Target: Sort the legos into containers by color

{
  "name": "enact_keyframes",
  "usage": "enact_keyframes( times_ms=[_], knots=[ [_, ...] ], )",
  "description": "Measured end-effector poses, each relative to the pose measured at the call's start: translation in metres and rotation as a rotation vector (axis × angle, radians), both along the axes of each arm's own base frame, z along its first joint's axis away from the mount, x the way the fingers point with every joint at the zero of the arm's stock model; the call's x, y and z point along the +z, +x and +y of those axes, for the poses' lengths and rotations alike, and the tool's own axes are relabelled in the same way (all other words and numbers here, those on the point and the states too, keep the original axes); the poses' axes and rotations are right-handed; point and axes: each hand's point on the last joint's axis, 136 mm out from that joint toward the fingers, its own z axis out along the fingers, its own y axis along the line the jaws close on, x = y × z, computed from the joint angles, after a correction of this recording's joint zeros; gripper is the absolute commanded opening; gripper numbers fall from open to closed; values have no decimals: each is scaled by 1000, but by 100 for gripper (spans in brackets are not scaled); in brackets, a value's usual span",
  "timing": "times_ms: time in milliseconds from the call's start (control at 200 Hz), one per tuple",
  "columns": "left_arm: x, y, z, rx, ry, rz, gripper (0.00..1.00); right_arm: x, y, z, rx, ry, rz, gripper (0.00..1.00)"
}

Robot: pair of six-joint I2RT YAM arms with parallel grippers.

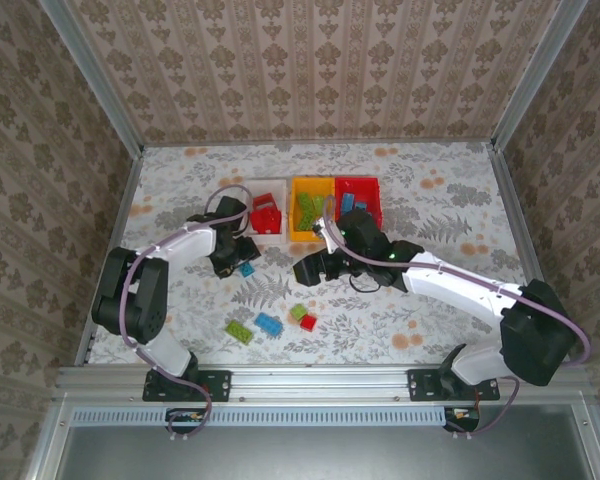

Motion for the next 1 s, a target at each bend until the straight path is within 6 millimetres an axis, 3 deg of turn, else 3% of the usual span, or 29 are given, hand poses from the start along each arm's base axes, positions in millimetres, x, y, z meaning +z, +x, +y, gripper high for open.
enact_keyframes(
  times_ms=[165, 295, 540, 705, 850, 1000],
  knots=[
    [12, -12, -16, -43, -9, -13, 72, -20, -2, -4, -8, -40, 6, 84],
    [23, -42, -31, -93, -16, 0, 74, -32, -6, -9, -11, -61, 23, 84],
    [25, -125, 11, 69, 13, 119, 75, -30, -14, -5, 14, -61, 15, 85],
    [14, -169, 23, 192, 8, 174, 76, -25, -31, 5, 91, -46, -5, 85],
    [-5, -185, 28, 300, 12, 213, 76, -25, -46, 13, 158, -36, -2, 85],
    [-12, -183, 25, 379, -1, 219, 70, -24, -52, 16, 192, -29, -2, 85]
  ],
)
